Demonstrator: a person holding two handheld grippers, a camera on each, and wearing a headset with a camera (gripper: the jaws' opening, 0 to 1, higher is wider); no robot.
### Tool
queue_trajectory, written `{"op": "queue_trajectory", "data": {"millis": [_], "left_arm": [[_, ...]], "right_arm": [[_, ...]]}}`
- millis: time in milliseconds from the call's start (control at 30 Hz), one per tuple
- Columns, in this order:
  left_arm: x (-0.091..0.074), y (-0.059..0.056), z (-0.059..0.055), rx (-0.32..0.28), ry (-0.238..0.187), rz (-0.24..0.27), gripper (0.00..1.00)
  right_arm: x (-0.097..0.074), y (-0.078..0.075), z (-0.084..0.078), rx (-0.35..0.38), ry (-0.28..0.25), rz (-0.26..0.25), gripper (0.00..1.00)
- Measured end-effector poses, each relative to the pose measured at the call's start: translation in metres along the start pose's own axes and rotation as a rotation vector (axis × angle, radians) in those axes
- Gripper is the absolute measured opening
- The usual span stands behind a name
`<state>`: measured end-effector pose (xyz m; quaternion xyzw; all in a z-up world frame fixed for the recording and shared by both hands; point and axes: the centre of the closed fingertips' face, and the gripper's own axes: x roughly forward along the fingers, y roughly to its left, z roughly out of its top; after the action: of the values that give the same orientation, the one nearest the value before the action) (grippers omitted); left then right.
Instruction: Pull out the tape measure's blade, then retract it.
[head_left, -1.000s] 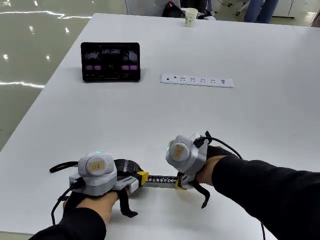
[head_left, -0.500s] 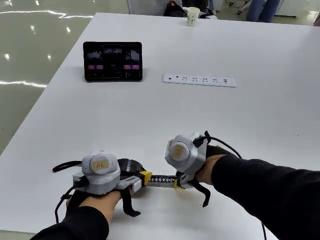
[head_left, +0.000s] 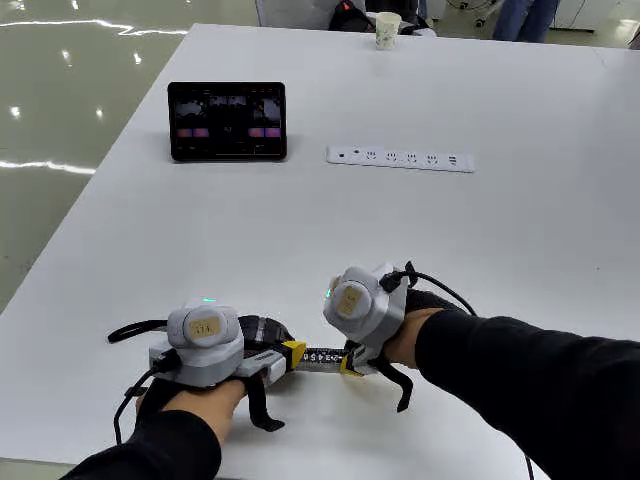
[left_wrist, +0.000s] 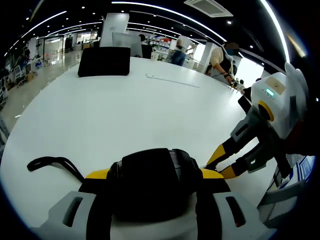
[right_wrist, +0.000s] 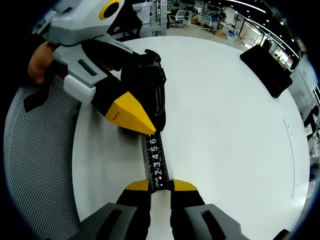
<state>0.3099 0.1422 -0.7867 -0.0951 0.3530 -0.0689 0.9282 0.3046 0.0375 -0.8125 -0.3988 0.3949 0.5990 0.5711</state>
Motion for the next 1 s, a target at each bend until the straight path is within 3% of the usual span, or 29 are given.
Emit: {"op": "queue_trajectory", "data": {"millis": [467,633,1000], "left_arm": [[-0.001,0.000,0.000,-0.002,-0.003,-0.001,0.62],[0.000,0.000,0.000,0.000,-0.004,-0.001,0.62],[-0.001,0.000,0.000,0.000,-0.001,-0.002,0.63]], "right_arm": [[0.003,0.002,0.008,0.007,-0.008,-0.015,0.11],[0.005,0.004,0.012,-0.021,-0.040,0.003,0.12],[0.006,0.006,0.020,0.017,-0.089,0.002,0.11]]}}
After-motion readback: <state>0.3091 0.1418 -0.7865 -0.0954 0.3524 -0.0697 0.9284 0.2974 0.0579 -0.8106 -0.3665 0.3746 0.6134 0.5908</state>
